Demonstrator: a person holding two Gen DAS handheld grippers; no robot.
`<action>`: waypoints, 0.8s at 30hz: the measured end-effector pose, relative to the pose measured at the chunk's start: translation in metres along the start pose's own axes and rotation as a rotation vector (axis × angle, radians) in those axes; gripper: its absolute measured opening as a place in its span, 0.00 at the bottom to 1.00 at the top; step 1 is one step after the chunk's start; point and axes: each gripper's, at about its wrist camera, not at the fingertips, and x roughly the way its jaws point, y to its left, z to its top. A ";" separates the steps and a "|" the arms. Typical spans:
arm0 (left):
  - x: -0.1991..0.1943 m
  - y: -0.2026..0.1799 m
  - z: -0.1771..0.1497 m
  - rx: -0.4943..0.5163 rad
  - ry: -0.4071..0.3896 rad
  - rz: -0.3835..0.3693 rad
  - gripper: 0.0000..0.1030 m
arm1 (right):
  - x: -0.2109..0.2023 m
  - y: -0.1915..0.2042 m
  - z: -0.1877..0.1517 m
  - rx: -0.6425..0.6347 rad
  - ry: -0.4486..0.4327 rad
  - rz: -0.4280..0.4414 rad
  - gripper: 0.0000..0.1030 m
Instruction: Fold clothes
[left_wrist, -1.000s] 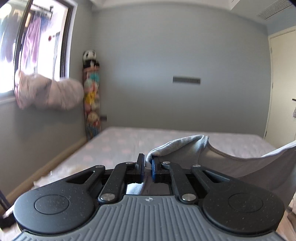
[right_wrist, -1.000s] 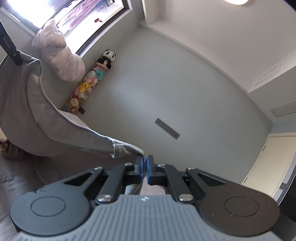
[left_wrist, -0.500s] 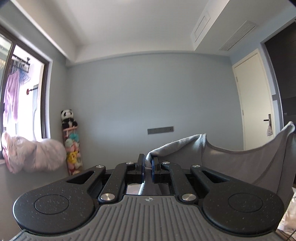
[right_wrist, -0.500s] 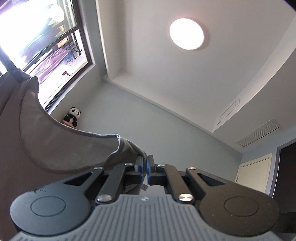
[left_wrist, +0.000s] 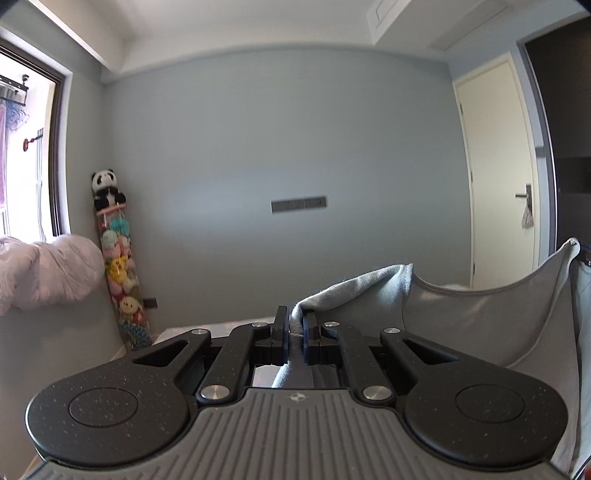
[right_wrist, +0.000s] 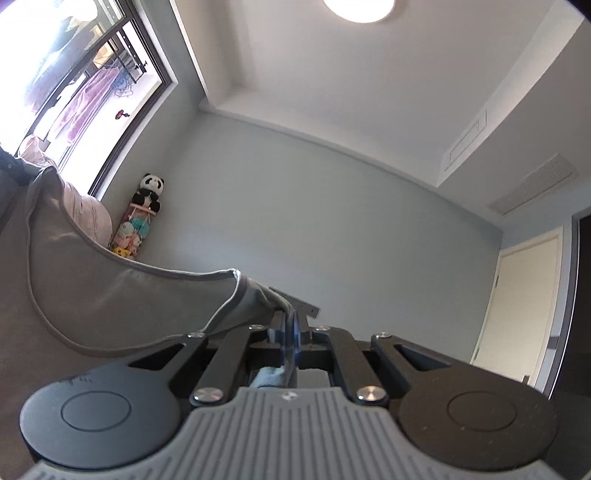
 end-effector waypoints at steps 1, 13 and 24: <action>0.013 0.000 -0.003 0.004 0.017 0.001 0.05 | 0.013 0.002 -0.007 0.011 0.024 0.008 0.05; 0.209 0.002 -0.067 0.044 0.253 0.044 0.05 | 0.200 0.049 -0.105 -0.005 0.274 0.091 0.05; 0.365 0.013 -0.181 0.034 0.509 0.057 0.05 | 0.347 0.105 -0.262 0.025 0.537 0.198 0.05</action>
